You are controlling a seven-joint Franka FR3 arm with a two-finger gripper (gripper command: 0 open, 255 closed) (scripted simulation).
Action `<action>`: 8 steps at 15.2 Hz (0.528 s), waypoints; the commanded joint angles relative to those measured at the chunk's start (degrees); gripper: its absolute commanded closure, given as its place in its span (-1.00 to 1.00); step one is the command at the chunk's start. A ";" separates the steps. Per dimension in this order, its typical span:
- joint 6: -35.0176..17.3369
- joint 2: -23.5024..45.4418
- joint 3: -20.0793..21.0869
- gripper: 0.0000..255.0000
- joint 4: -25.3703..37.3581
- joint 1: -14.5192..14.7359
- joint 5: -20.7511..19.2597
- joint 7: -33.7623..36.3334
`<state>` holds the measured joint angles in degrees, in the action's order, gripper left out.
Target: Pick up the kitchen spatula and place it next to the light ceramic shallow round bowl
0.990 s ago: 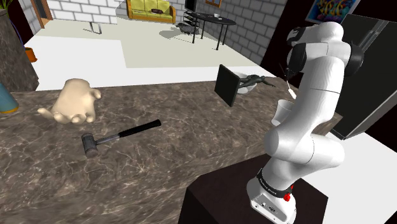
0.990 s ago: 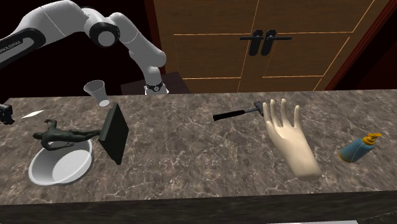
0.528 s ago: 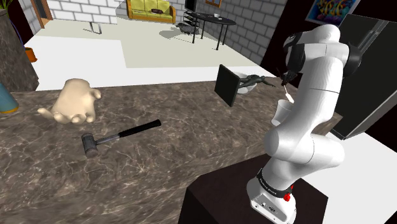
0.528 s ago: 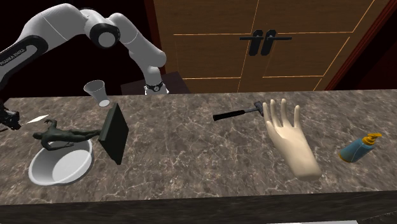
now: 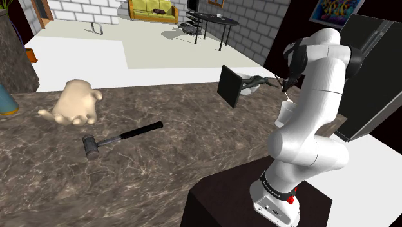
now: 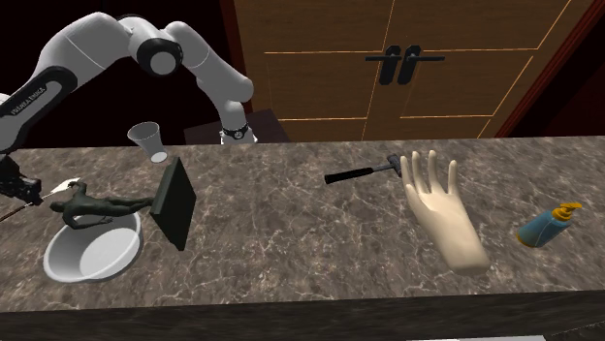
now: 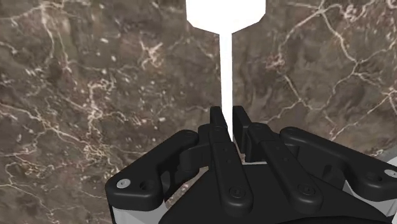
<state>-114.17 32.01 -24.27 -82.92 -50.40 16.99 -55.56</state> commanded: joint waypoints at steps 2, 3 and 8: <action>-1.92 0.76 0.24 1.00 -1.20 0.00 0.42 -0.31; -2.53 1.02 0.33 1.00 -1.58 -0.01 0.56 -0.43; -4.36 1.87 0.60 1.00 -2.64 -0.07 1.02 -0.80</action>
<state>-118.37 33.80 -23.68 -85.48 -50.44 17.97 -56.29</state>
